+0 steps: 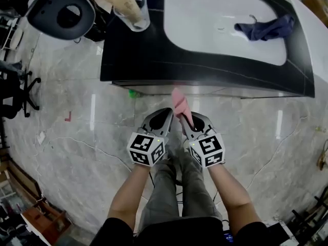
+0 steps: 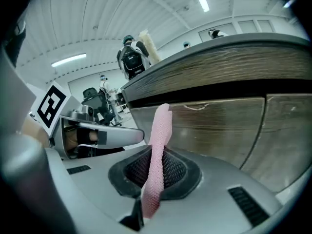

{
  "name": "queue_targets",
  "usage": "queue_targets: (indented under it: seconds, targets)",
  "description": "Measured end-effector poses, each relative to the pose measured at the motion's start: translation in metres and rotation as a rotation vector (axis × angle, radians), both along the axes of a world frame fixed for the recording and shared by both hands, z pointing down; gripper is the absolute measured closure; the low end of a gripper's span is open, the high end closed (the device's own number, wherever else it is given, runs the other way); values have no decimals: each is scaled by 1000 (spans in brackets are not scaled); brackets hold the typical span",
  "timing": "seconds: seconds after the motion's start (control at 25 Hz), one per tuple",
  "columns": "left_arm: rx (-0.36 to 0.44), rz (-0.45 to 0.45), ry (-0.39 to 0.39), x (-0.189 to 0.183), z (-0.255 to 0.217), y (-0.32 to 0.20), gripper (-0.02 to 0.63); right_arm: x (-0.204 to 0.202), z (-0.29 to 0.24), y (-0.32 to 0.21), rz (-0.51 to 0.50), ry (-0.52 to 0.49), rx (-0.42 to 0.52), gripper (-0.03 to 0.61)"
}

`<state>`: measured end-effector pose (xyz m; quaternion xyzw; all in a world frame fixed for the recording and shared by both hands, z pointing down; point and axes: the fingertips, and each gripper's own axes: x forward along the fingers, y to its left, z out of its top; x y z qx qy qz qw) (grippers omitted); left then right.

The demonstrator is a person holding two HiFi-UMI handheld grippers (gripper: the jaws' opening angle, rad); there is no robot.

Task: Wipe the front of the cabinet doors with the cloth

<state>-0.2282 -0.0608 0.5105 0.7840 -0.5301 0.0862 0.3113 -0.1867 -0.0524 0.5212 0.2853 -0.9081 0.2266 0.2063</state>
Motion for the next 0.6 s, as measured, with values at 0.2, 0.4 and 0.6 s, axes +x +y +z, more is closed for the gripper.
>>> queue_targets:
  seconds: [0.2, 0.4, 0.6]
  targets:
    - [-27, -102, -32, -60, 11, 33, 597, -60, 13, 19, -118, 5, -4, 534]
    - [-39, -184, -58, -113, 19, 56, 597, -116, 33, 25, -204, 32, 3, 534]
    - [-39, -236, -70, -144, 25, 64, 597, -149, 51, 20, -246, 61, 6, 534]
